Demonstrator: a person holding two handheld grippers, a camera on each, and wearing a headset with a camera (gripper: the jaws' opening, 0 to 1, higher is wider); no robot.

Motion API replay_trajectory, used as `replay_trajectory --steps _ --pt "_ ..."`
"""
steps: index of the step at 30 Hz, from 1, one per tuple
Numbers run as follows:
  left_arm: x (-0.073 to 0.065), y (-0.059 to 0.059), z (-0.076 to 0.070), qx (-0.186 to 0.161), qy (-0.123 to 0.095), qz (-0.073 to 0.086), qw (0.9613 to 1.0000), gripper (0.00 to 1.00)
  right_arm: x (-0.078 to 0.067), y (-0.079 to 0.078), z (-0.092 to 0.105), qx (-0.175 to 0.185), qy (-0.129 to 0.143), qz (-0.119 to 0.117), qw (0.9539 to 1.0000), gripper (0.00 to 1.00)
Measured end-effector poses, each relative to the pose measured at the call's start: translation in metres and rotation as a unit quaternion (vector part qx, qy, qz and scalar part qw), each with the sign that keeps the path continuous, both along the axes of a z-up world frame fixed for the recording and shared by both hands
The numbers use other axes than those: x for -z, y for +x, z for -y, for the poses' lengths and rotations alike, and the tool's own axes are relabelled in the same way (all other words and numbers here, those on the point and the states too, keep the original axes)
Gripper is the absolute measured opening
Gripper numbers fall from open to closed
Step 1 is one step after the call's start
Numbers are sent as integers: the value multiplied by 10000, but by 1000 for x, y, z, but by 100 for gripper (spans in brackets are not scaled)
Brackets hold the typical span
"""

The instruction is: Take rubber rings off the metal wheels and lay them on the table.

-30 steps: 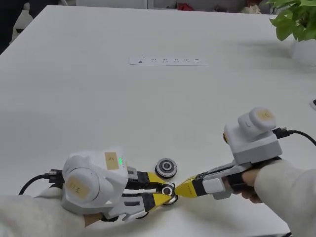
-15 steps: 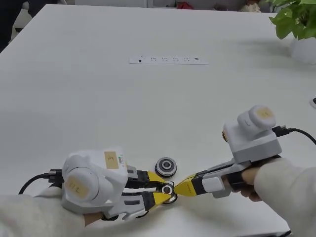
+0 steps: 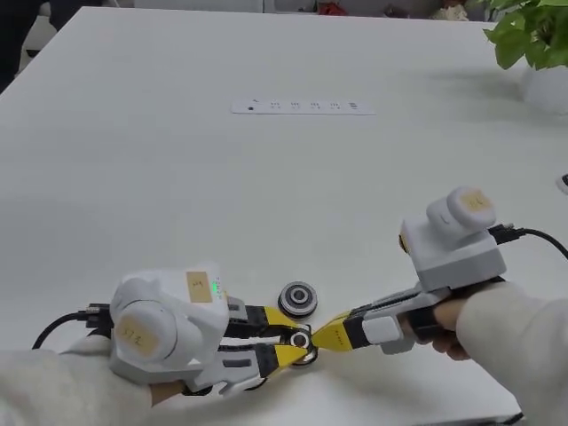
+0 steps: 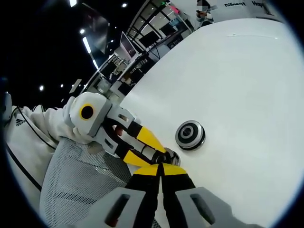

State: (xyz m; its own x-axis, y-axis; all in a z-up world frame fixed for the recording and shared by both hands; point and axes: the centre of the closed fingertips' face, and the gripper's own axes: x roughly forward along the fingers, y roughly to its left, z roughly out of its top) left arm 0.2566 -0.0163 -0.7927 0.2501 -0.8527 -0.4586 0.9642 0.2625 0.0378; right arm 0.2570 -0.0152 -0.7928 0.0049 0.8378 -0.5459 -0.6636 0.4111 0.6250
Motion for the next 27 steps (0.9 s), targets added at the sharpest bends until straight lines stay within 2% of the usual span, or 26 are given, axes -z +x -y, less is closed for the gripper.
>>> replay_trajectory --steps 22,23,24,27 --pt "0 1 0 -16 -8 1 10000 14 -4 -1 -2 -106 31 71 9999 0" --pt "0 1 0 -18 -10 -1 10000 14 -4 -2 -2 -114 46 57 9999 0" --pt "0 1 0 -18 -8 0 10000 14 -13 2 -8 22 326 31 9995 0" --pt "0 1 0 -24 -12 -5 10000 14 -18 7 -5 113 313 112 9994 0"
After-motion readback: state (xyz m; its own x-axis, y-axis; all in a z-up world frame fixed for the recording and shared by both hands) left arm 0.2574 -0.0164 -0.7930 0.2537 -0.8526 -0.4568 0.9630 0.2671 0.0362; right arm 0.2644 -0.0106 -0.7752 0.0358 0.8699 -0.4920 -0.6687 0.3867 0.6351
